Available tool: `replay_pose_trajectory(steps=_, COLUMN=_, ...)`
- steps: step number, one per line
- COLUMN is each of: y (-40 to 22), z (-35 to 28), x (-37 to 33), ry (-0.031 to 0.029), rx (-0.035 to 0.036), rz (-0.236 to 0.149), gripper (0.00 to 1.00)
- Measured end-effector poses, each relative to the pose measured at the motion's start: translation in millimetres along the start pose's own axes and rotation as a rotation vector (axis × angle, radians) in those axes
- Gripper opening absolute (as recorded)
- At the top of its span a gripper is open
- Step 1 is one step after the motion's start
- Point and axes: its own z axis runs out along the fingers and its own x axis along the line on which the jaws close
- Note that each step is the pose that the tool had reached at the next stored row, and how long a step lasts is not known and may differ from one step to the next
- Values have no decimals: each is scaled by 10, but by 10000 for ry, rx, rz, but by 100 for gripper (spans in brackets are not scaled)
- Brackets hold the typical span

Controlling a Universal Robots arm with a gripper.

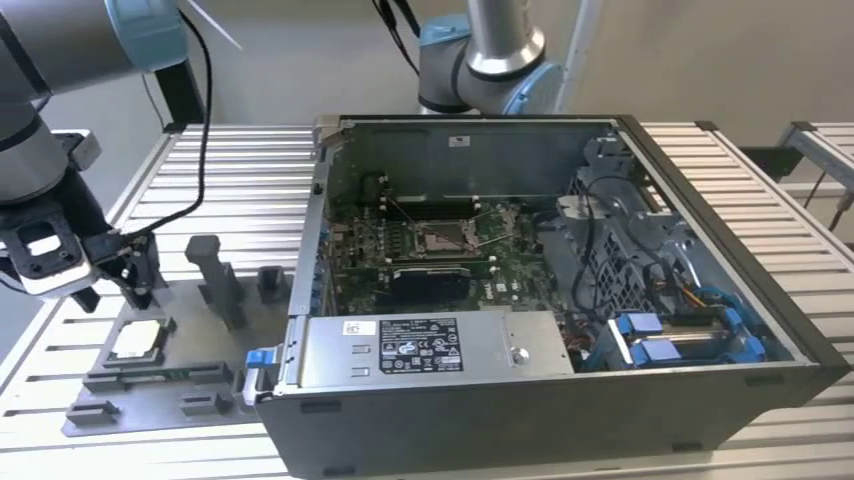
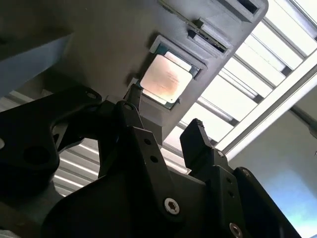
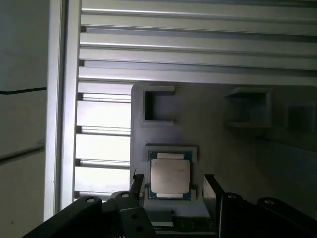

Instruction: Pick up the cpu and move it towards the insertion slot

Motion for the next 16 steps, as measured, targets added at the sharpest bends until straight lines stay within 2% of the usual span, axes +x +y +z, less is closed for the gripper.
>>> replay_pose_trajectory(steps=5, y=-10, z=66, x=1, ry=8, rx=1, rz=-19, gripper=0)
replay_pose_trajectory(steps=6, y=-10, z=74, x=1, ry=8, rx=1, rz=-18, gripper=100)
replay_pose_trajectory(steps=16, y=-19, z=250, x=0, ry=16, rx=1, rz=-18, gripper=100)
